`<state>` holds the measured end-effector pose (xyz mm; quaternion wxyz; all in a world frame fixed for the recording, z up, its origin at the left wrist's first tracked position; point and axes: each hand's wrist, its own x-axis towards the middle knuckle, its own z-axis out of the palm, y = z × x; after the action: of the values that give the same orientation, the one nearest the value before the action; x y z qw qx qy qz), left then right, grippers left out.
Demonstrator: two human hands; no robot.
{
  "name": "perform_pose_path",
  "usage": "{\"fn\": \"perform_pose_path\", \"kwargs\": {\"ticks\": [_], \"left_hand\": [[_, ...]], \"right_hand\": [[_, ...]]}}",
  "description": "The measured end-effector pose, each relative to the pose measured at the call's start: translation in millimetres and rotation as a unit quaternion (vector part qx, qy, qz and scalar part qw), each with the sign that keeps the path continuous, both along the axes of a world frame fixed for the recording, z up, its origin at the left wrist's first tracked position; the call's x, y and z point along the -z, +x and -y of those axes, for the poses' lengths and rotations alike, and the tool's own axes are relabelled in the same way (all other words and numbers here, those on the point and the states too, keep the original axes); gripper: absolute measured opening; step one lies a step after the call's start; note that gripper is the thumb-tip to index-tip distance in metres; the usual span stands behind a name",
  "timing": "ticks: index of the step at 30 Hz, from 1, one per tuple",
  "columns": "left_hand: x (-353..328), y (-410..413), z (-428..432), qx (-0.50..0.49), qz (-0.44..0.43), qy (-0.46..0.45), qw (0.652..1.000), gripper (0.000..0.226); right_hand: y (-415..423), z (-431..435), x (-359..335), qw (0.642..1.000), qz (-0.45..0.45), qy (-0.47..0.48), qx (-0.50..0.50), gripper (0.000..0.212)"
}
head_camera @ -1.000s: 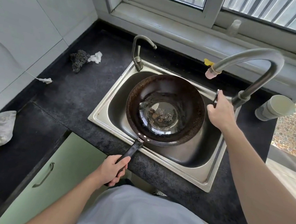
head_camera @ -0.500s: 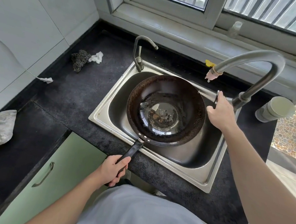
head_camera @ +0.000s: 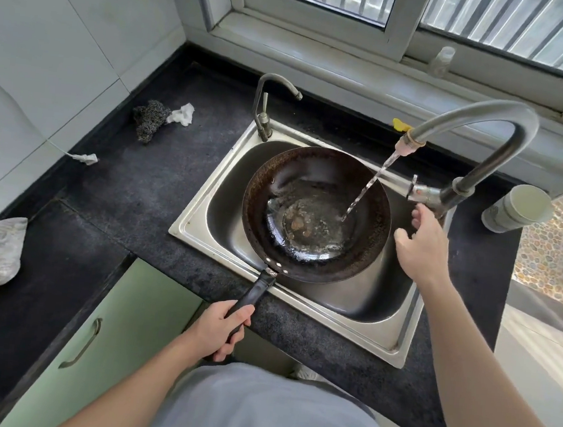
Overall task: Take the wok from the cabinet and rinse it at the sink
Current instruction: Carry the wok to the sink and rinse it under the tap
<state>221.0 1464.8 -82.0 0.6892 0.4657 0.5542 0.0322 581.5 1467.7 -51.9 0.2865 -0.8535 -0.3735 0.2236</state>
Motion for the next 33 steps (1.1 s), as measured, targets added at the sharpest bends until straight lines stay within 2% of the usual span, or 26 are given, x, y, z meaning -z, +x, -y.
{"fn": "perform_pose_path", "kwargs": {"ticks": [4,6,14,18,21,25,30,33], "left_hand": [[1,-3,-1,0.000,0.032,-0.012,0.999,0.023],[3,-6,-3,0.004,0.047,-0.020,0.999,0.026],[5,-14,-14,0.048,0.083,-0.071,0.993,0.030],[5,-16,-16,0.056,0.098,-0.077,0.991,0.034],[2,-18,-18,0.055,0.090,-0.079,0.991,0.034],[-4,-20,-22,0.046,0.077,-0.100,0.991,0.036],[-5,-25,-20,0.054,0.057,-0.067,0.995,0.037],[-12,-25,-17,0.053,0.059,-0.063,0.995,0.042]], "right_hand": [[-49,38,2,0.996,-0.046,0.008,0.079,0.054],[-84,51,2,0.991,-0.074,0.008,0.110,0.051],[-215,58,38,0.954,-0.266,-0.040,0.133,0.024],[-242,49,48,0.922,-0.345,-0.048,0.167,0.012],[-255,34,41,0.887,-0.418,-0.045,0.192,0.025],[-269,16,37,0.819,-0.520,-0.016,0.242,0.028],[-275,12,39,0.797,-0.553,-0.011,0.245,0.019],[-279,10,39,0.770,-0.585,0.022,0.253,0.014]]}}
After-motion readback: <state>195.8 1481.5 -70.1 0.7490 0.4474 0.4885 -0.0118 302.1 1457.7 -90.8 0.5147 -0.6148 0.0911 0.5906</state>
